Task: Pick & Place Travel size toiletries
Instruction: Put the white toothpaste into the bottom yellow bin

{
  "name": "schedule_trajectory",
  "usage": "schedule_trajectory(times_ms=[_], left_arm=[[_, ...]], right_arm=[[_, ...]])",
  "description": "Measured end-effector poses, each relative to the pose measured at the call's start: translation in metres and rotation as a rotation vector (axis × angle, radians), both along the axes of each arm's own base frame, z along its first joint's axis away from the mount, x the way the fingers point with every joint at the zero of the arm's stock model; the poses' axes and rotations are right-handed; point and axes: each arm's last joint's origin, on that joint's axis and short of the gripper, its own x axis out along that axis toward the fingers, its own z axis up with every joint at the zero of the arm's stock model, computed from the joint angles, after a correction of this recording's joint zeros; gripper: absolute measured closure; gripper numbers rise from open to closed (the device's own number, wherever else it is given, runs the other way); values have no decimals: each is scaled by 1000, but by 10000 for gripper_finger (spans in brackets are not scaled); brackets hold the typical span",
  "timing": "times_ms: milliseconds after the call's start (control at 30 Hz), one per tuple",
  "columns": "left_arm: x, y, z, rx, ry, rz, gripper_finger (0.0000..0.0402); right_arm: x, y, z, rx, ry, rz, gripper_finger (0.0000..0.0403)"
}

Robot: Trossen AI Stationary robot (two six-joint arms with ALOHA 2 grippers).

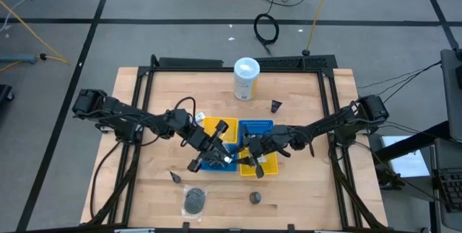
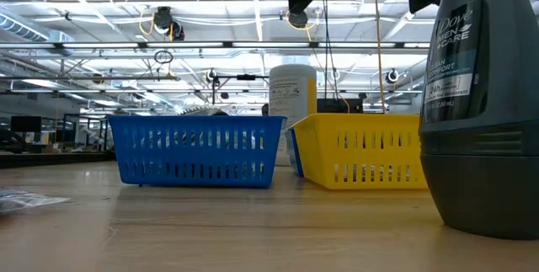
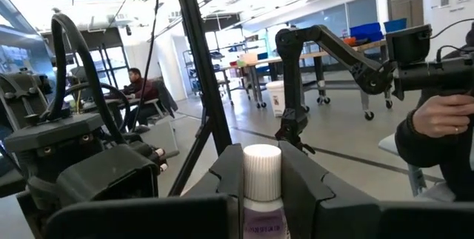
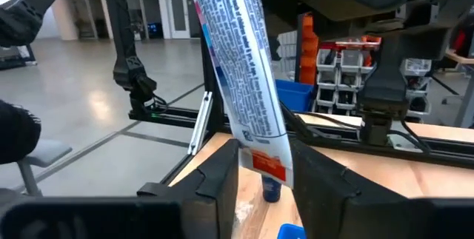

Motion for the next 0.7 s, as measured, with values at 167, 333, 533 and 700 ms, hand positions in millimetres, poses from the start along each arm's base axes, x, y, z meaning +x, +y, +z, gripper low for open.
schedule_trajectory(times_ms=[167, 333, 533, 700], left_arm=[[0, 0, 0, 3, 1, -20, 347], [0, -1, 0, 2, 3, -25, 328], [0, 4, 0, 5, 3, -7, 324], [1, 9, 1, -20, 11, 4, 322]], right_arm=[[1, -1, 0, -3, -5, 10, 347], [0, -1, 0, -23, -12, 19, 397], [0, 0, -1, -19, -3, 45, 401], [0, 0, -2, -4, 9, 47, 402]])
